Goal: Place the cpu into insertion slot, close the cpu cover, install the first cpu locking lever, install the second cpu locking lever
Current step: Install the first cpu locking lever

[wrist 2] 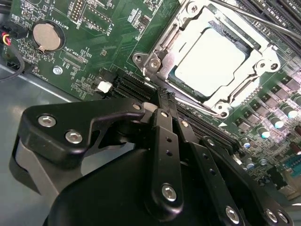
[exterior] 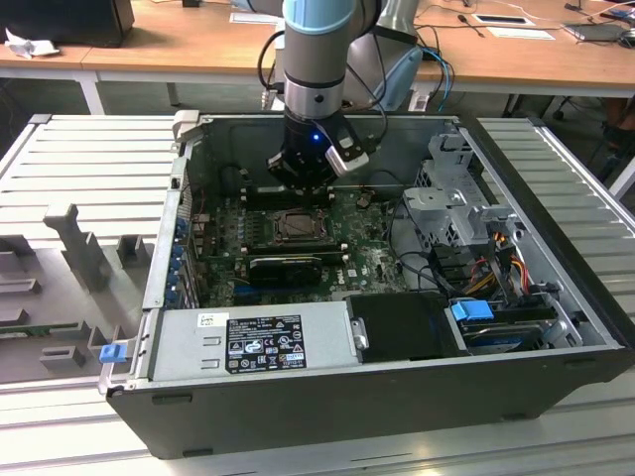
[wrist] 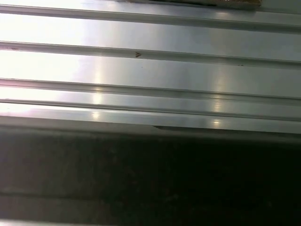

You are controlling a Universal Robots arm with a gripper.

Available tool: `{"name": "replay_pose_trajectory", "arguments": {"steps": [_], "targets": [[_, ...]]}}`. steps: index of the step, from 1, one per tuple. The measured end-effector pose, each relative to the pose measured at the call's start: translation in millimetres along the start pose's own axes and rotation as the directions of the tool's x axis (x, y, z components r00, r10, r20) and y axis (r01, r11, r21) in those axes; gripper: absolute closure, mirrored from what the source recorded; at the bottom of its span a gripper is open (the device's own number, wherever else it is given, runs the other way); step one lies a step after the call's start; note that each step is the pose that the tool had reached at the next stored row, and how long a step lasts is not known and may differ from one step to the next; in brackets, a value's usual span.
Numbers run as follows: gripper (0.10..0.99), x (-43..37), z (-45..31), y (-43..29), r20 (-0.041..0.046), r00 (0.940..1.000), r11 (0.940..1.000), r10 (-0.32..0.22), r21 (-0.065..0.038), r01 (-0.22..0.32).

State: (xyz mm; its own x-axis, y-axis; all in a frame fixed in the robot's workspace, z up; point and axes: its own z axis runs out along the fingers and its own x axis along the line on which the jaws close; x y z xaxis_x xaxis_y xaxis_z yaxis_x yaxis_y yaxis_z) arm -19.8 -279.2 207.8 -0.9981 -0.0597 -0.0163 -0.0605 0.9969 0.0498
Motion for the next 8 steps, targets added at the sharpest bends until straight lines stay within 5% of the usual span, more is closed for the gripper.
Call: {"name": "replay_pose_trajectory", "arguments": {"steps": [8], "targets": [[0.98, -0.1, 3.5, -0.4, -0.0002, 1.0, 1.0, 0.0, 0.0, 0.0]]}}
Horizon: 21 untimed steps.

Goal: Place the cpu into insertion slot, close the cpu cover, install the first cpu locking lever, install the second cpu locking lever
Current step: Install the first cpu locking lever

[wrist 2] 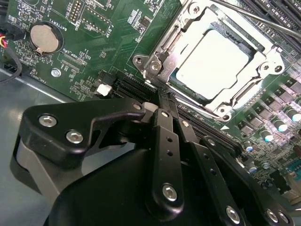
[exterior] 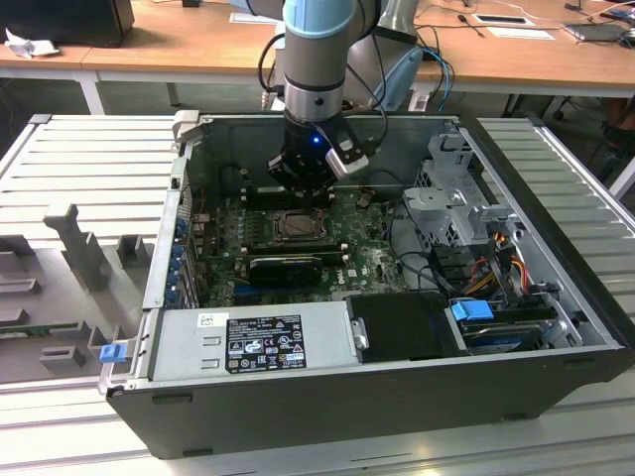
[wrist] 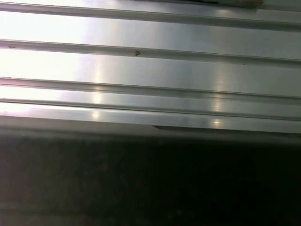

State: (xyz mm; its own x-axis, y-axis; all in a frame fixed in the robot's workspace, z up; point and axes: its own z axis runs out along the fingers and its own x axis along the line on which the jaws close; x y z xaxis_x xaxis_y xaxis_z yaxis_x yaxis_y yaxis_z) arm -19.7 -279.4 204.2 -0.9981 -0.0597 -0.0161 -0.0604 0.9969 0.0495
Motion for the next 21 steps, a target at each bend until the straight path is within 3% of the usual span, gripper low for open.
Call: {"name": "replay_pose_trajectory", "arguments": {"steps": [9, 15, 21], "targets": [[0.98, 0.2, 2.7, -2.6, 0.0001, 1.0, 1.0, 0.0, 0.0, 0.0], [0.98, -0.1, 3.8, -2.6, 0.0013, 1.0, 0.9998, 0.0, -0.019, 0.0], [0.98, -0.5, 0.2, -2.3, 0.0015, 1.0, 0.9998, 0.0, -0.018, 0.0]]}}
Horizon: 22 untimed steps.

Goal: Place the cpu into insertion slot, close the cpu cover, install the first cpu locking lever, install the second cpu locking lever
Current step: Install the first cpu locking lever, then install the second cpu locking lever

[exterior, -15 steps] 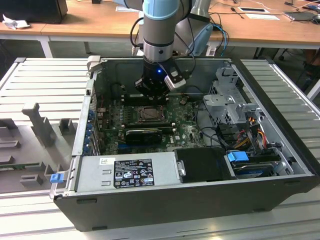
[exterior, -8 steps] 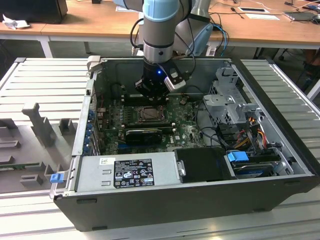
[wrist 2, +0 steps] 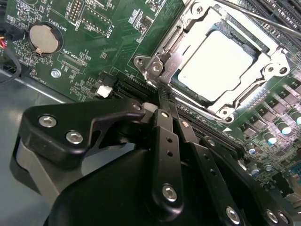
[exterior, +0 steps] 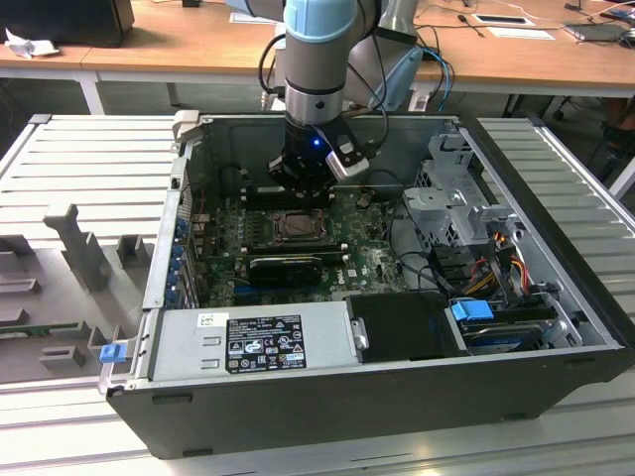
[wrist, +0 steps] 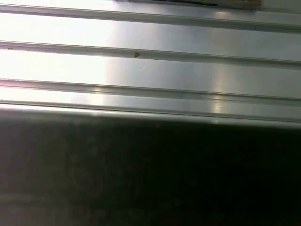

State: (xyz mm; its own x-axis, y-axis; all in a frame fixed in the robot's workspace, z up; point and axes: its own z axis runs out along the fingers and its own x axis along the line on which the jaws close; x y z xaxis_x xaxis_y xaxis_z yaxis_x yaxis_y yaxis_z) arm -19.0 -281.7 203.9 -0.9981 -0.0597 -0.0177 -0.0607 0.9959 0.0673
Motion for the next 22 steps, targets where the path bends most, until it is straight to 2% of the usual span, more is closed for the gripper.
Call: {"name": "replay_pose_trajectory", "arguments": {"steps": [6, 22], "targets": [[0.98, -0.1, -14.1, 0.9, -0.0006, 1.0, 1.0, 0.0, 0.005, 0.0], [0.98, 0.2, -15.1, -6.7, -0.0006, 1.0, 1.0, 0.0, 0.006, 0.0]]}}
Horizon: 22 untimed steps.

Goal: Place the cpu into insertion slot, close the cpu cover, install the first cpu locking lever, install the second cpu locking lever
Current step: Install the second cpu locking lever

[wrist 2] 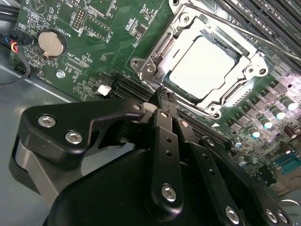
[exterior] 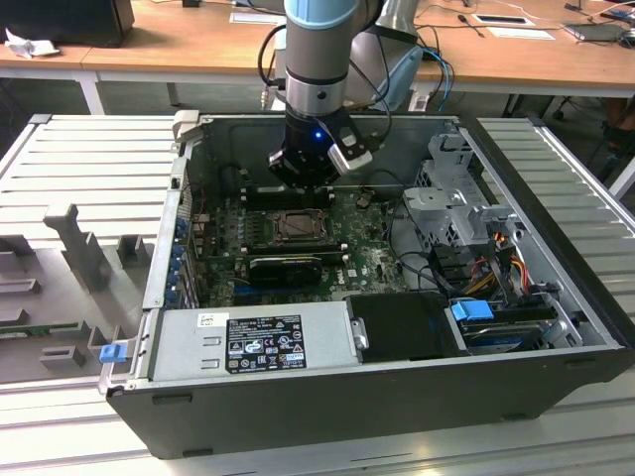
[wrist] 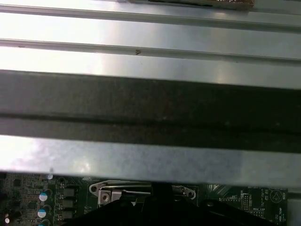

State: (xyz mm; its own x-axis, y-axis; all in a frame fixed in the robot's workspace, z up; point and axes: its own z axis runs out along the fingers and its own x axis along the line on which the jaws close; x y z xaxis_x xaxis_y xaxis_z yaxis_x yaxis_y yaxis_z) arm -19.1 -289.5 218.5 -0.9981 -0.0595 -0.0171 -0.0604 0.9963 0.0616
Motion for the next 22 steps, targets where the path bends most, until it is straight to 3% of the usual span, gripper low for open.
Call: {"name": "replay_pose_trajectory", "arguments": {"steps": [13, 17, 22], "targets": [[0.98, 0.4, -0.9, -7.9, -0.0001, 1.0, 1.0, 0.0, 0.0, 0.0], [0.98, 0.3, -9.0, -8.2, 0.0001, 1.0, 1.0, 0.0, 0.0, 0.0], [0.98, 0.9, -9.4, -18.1, 0.0, 1.0, 1.0, 0.0, 0.0, 0.0]]}}
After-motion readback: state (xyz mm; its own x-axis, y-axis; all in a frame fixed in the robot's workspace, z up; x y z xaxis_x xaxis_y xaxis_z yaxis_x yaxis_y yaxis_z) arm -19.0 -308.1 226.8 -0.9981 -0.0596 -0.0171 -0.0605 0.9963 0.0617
